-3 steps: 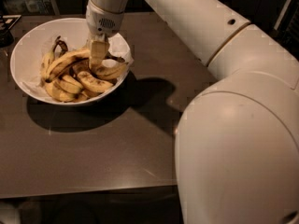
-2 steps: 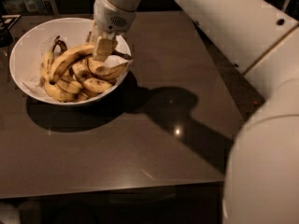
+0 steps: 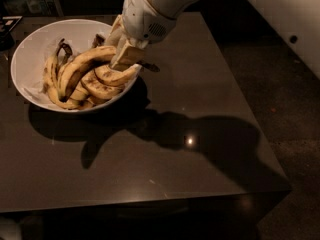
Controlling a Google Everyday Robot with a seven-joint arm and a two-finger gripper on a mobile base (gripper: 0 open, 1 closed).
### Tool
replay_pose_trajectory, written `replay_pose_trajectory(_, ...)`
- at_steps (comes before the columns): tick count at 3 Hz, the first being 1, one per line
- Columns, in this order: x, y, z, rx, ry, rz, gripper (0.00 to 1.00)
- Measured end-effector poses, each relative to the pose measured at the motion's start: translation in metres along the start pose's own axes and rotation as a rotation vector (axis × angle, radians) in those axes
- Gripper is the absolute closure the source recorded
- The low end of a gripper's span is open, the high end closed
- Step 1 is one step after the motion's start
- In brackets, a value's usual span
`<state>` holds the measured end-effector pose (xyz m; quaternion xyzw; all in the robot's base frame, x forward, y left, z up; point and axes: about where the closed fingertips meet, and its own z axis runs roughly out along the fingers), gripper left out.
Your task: Pick banana from white bowl
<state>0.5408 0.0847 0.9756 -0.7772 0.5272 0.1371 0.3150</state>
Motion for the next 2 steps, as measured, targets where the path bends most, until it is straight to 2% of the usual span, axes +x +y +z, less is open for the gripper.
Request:
replay_pose_trajectory(1,-0.002,0.032,-0.016,0.025,-0.029,0.018,1.00)
replay_pose_trajectory(2,0.000,0.058,-0.024,0.039,-0.028,0.050,1.00)
